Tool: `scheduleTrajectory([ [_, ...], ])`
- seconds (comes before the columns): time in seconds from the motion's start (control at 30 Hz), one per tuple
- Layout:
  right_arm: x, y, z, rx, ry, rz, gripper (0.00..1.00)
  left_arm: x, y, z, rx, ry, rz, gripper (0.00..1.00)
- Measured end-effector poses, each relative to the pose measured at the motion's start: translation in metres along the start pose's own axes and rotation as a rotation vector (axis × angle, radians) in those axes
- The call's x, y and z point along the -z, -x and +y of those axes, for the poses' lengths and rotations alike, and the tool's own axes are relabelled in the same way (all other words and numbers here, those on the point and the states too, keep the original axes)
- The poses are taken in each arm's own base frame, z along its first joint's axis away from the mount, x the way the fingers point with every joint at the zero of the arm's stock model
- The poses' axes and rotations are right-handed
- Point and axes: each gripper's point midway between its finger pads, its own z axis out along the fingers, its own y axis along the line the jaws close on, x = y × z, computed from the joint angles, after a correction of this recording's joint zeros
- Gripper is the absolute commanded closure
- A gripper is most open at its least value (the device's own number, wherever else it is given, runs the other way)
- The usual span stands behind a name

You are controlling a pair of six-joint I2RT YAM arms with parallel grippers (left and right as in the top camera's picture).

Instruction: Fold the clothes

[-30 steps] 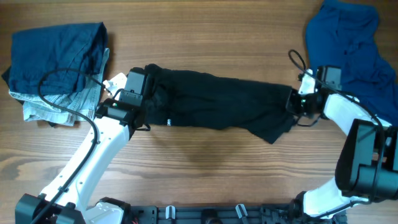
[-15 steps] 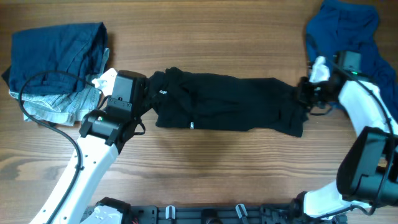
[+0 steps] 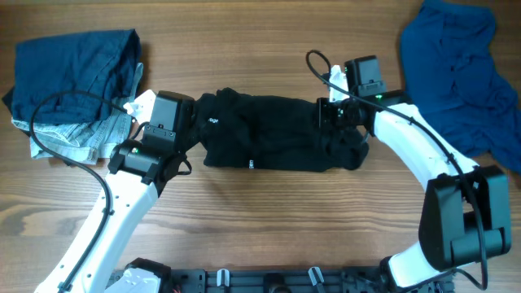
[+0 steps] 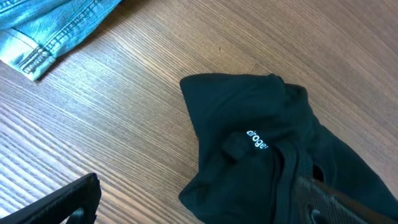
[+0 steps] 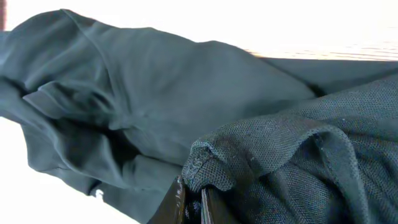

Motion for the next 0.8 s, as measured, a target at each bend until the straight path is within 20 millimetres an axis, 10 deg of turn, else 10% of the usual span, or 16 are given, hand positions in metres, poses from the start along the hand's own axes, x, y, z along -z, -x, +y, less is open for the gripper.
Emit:
scheduleTrajectory([
  [0.03, -0.002, 0.0, 0.005, 0.006, 0.002, -0.004, 0.94, 0.0, 0.0, 0.0, 0.0, 0.0, 0.0, 0.0],
  [0.13, -0.003, 0.003, 0.009, 0.003, 0.009, -0.017, 0.34, 0.0, 0.0, 0.0, 0.0, 0.0, 0.0, 0.0],
  [0.27, -0.002, 0.009, 0.024, 0.011, 0.086, -0.036, 0.19, 0.0, 0.0, 0.0, 0.0, 0.0, 0.0, 0.0],
  [0.4, 0.005, 0.003, 0.022, 0.043, 0.059, -0.001, 0.21, 0.0, 0.0, 0.0, 0.0, 0.0, 0.0, 0.0],
  [0.63, 0.029, -0.028, -0.039, 0.114, -0.31, 0.106, 0.36, -0.003, -0.002, 0.001, -0.005, 0.012, 0.01, 0.0],
  [0.8, 0.027, -0.032, -0.061, 0.144, -0.411, 0.098, 0.6, -0.003, -0.003, 0.002, -0.006, 0.016, 0.013, 0.0],
])
